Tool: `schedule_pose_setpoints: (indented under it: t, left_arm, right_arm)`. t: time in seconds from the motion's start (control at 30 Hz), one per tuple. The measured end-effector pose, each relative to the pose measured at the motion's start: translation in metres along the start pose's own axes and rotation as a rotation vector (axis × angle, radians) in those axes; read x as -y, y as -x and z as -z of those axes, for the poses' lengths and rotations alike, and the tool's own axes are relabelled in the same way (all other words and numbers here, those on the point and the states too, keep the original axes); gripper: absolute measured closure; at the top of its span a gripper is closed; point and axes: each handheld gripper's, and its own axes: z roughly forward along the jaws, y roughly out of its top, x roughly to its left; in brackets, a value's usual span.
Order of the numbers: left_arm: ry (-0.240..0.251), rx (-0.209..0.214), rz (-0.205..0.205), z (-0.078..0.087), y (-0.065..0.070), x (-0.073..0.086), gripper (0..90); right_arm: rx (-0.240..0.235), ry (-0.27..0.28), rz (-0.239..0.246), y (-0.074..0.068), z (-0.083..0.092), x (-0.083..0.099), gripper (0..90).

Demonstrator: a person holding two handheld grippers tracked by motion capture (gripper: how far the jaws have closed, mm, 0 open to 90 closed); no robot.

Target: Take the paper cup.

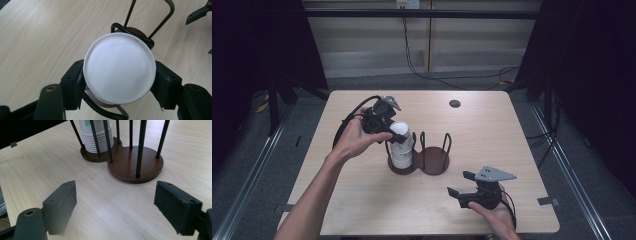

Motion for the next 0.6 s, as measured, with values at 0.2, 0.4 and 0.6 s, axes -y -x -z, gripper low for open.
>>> schedule_pose_setpoints:
  t: [0.2,0.4,0.6]
  left_arm:
    - [0.016,-0.002,0.007,0.005,0.001,-0.001,35.1]
    - [0.045,-0.01,0.018,0.012,0.003,-0.002,35.3]
    - [0.06,-0.02,0.024,0.021,0.002,-0.001,35.3]
  right_arm:
    - [-0.003,-0.003,-0.001,-0.001,0.0,0.0,17.6]
    - [-0.002,-0.002,-0.005,0.0,0.0,0.0,17.6]
    - [0.001,-0.004,-0.003,0.0,0.0,0.0,17.6]
